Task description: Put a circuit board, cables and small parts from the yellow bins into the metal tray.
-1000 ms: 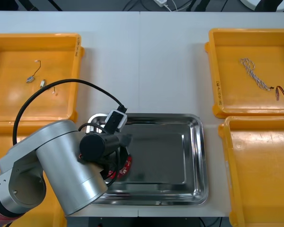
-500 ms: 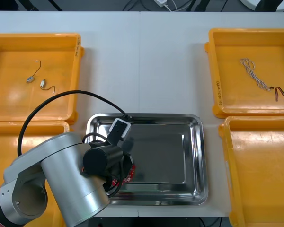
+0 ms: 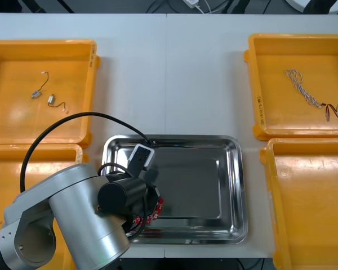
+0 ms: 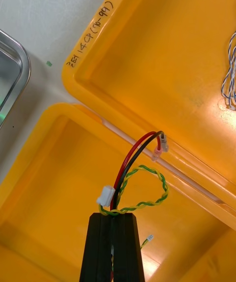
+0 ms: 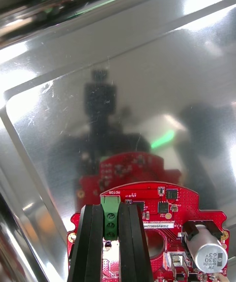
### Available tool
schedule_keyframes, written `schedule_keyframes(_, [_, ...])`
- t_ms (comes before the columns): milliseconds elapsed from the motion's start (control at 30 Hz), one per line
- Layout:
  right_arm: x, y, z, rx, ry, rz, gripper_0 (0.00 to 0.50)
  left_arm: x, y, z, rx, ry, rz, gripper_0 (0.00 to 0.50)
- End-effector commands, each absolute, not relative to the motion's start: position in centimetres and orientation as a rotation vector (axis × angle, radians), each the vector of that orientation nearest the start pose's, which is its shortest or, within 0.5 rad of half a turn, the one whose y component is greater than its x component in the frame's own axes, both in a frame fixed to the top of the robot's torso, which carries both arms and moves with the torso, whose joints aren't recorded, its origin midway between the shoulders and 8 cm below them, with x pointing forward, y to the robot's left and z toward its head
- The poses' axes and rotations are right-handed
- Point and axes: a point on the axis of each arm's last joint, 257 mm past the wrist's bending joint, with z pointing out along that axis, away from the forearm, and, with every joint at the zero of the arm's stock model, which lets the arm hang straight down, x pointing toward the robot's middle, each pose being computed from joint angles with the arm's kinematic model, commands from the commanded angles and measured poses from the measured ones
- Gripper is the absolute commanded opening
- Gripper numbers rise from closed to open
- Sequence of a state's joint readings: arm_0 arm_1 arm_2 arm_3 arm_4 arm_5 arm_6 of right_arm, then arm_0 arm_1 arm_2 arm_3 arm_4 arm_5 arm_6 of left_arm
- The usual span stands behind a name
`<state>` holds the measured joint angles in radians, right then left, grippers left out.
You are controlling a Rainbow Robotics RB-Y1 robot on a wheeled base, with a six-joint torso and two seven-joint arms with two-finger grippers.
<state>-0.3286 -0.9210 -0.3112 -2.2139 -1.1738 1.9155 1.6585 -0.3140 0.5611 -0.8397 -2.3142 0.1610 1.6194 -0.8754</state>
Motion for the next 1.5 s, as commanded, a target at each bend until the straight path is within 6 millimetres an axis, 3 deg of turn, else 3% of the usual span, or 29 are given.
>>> schedule_keyframes(33, [38.3, -31.7, -7.9, -0.804, 2.464, -0.047, 0.0, 33.6, 7.9, -28.5, 0.47, 2.496, -0.053, 0.003])
schedule_keyframes(100, [38.3, -31.7, -7.9, -0.804, 2.465, -0.046, 0.0, 33.6, 7.9, -28.5, 0.469, 2.495, -0.054, 0.009])
schedule_keyframes(133, [38.3, -31.7, -7.9, -0.806, 2.464, -0.047, 0.0, 33.7, 7.9, -28.4, 0.468, 2.491, -0.057, 0.116])
schedule_keyframes(167, [38.3, -31.7, -8.0, -0.807, 2.466, -0.045, 0.0, 33.7, 7.9, -28.5, 0.465, 2.491, -0.056, 0.276])
schedule_keyframes(200, [38.3, -31.7, -8.0, -0.807, 2.466, -0.045, 0.0, 33.7, 7.9, -28.5, 0.465, 2.491, -0.056, 0.276])
schedule_keyframes(233, [38.3, -31.7, -7.9, -0.808, 2.462, -0.046, 0.0, 33.8, 7.9, -28.4, 0.464, 2.485, -0.057, 0.365])
schedule_keyframes(300, [38.2, -31.6, -8.0, -0.81, 2.465, -0.044, 0.0, 33.7, 8.1, -28.5, 0.463, 2.487, -0.055, 0.396])
schedule_keyframes(733, [38.1, -31.4, -8.0, -0.824, 2.463, -0.032, 0.0, 33.9, 8.9, -28.7, 0.461, 2.484, -0.035, 0.419])
schedule_keyframes(1000, [37.9, -30.0, -8.8, -0.879, 2.472, -0.019, 0.0, 35.3, 9.7, -27.2, 0.419, 2.498, -0.045, 0.423])
schedule_keyframes(1133, [37.8, -28.4, -9.2, -0.947, 2.467, -0.029, 0.0, 35.8, 10.2, -26.0, 0.402, 2.523, -0.053, 0.424])
schedule_keyframes(1500, [37.6, -20.5, -10.8, -1.162, 2.375, 0.04, 0.0, 36.6, 11.6, -21.9, 0.398, 2.543, -0.067, 0.424])
